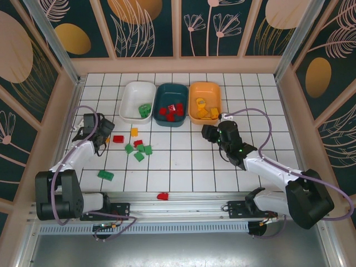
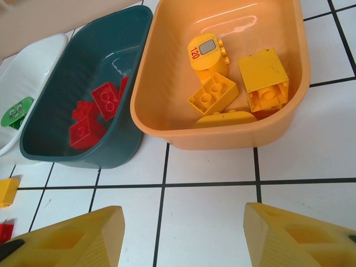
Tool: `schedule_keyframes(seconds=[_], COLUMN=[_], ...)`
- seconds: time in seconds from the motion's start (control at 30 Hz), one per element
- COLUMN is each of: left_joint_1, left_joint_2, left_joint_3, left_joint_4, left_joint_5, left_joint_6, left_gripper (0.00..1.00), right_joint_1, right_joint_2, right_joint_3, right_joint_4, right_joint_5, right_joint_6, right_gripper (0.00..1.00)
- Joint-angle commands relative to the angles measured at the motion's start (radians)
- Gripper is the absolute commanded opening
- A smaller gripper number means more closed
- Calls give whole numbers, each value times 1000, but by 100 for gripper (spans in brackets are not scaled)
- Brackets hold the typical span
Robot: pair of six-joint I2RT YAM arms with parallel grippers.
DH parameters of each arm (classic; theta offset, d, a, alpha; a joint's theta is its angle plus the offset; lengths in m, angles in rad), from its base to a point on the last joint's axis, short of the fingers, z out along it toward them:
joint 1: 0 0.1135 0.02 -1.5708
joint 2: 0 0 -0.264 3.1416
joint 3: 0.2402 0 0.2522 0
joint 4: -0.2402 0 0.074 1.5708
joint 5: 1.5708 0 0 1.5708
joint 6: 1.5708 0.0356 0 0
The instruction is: Sort the legos into containers by color
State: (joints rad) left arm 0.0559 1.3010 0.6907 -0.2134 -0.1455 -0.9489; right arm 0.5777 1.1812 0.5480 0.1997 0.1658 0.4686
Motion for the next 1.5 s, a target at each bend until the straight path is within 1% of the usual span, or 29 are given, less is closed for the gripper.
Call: schedule_keyframes(seconds=[0.0,0.1,0.23,0.47,0.63,0.87,1.03,1.27,1.37,1.47], left_joint_1=[13,16,23,26,27,27,27,27,27,27], left_joint_2=[49,102,169,236,274,255,235,188,154,111], left_joint_3=[4,9,33,92,98,44,6,-39,-45,-48], left_joint_4=[-40,-20,1,2,17,62,92,129,127,130], left_joint_5=[-28,-20,-5,-25,-8,15,19,32,42,77], left_joint_6=[3,5,16,60,72,79,89,105,113,115], left_gripper=[94,89,79,74,64,55,45,34,32,30], right_joint_1=[8,8,8,10,10,11,11,11,12,12], right_joint_2=[1,-1,-6,-9,-6,-1,14,27,28,32], right_joint_3=[30,30,30,30,31,35,38,46,47,48], right_joint_4=[33,29,26,24,27,25,29,31,30,32], right_joint_5=[18,20,21,16,5,7,-8,-31,-29,-30], right_joint_6=[-23,-24,-25,-25,-25,-27,-27,-28,-28,-28], right_gripper=[60,60,60,59,59,59,59,60,60,60])
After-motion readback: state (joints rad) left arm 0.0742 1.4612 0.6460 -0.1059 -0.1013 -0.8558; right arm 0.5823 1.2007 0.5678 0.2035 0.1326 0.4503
